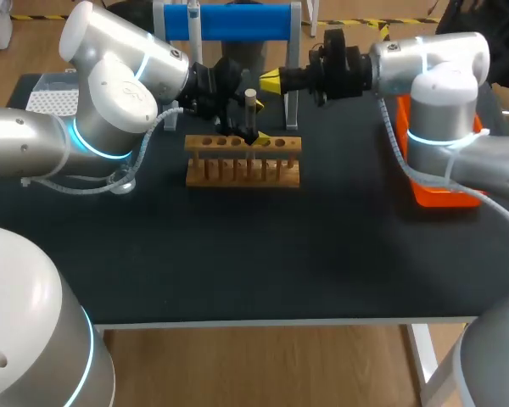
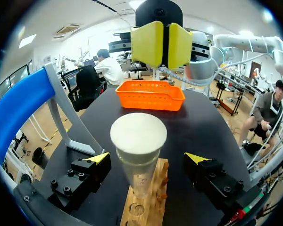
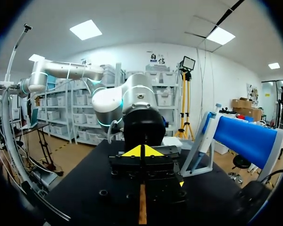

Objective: Invert the test tube, pick up the pipette, mount the tip to pipette, aspirate from beaker and dispense into the tube, eject the tip, return the pipette, and cap with the stopper.

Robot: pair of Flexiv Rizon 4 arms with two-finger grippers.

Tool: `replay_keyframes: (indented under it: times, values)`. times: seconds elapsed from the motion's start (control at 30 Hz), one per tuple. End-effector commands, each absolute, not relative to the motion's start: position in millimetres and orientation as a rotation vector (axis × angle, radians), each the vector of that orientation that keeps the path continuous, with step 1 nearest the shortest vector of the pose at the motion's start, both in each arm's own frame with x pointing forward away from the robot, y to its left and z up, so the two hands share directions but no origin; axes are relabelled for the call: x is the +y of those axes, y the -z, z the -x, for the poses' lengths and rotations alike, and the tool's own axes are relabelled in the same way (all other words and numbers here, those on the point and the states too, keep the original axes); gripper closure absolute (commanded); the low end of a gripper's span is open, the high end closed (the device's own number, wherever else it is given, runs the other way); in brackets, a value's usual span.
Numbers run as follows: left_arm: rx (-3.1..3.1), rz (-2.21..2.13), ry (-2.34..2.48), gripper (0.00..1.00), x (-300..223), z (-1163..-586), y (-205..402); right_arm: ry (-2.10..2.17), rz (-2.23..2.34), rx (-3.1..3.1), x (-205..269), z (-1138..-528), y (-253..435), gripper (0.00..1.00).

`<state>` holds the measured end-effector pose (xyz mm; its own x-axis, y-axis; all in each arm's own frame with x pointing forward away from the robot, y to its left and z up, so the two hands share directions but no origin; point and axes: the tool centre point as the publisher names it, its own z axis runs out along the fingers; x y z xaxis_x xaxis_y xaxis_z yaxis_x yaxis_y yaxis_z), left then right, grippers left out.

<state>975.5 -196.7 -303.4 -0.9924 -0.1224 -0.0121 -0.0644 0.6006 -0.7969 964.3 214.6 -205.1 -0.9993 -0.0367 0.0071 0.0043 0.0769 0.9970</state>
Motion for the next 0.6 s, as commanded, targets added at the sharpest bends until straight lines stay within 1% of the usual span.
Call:
replay_keyframes:
  times: [0.03, 0.6]
  values:
    - [2.750, 0.160, 1.369, 0.00, -197, -975, 304, 2.118, -0.038, -2.263, 222, -968, 210, 1.00]
    - [2.750, 0.160, 1.369, 0.00, -197, -975, 304, 2.112, -0.030, -2.228, 234, -967, 215, 1.00]
